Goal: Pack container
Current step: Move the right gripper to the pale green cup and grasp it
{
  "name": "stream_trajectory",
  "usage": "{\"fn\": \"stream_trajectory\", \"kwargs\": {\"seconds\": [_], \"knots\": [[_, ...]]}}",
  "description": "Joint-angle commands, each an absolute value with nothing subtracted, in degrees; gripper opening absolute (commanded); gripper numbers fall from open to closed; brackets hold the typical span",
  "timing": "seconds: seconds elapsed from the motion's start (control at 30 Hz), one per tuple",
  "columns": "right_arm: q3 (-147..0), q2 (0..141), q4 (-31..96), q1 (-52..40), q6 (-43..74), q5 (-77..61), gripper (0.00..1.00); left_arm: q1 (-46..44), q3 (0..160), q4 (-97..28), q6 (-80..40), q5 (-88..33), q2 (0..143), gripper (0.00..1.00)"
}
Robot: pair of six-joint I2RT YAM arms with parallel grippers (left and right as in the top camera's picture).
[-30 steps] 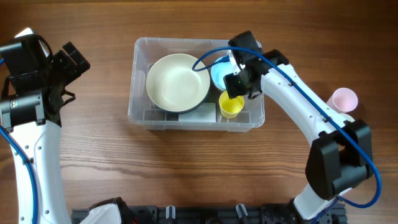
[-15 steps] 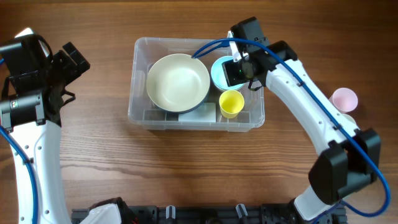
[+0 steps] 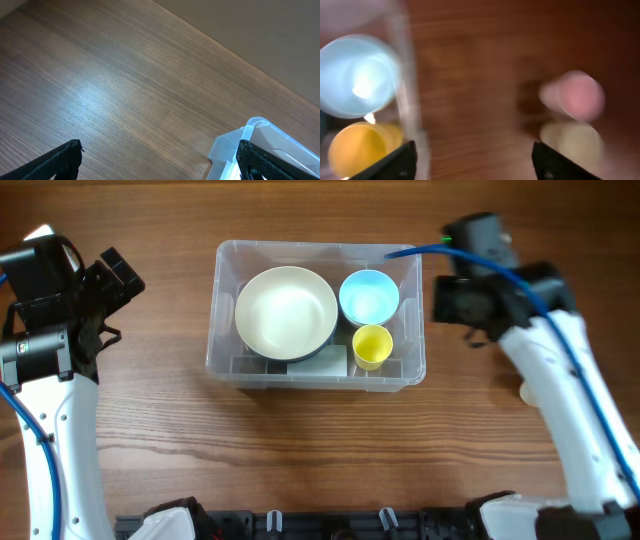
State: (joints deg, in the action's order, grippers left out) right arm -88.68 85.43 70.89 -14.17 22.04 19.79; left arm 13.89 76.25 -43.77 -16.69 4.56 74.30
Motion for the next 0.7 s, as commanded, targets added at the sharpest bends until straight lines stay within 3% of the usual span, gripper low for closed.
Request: {"fn": "stream_trajectory", "kwargs": {"seconds": [0.0,0.17,0.67], "knots": [[-90.3,81.52,73.6,-5.3,31.38,24.14,0.81,14.15,76.88,-43.83,-17.19,3.9,74.04,1.0],[-88.9,81.14,74.98,5.58,31.64,22.09,0.88,14.15,76.88,-43.83,-17.19,3.9,74.04,1.0],[-67.59,81.14,62.72,24.21,31.48,10.68,0.89,14.15,76.88,-43.83,-17.19,3.9,74.04,1.0]]}}
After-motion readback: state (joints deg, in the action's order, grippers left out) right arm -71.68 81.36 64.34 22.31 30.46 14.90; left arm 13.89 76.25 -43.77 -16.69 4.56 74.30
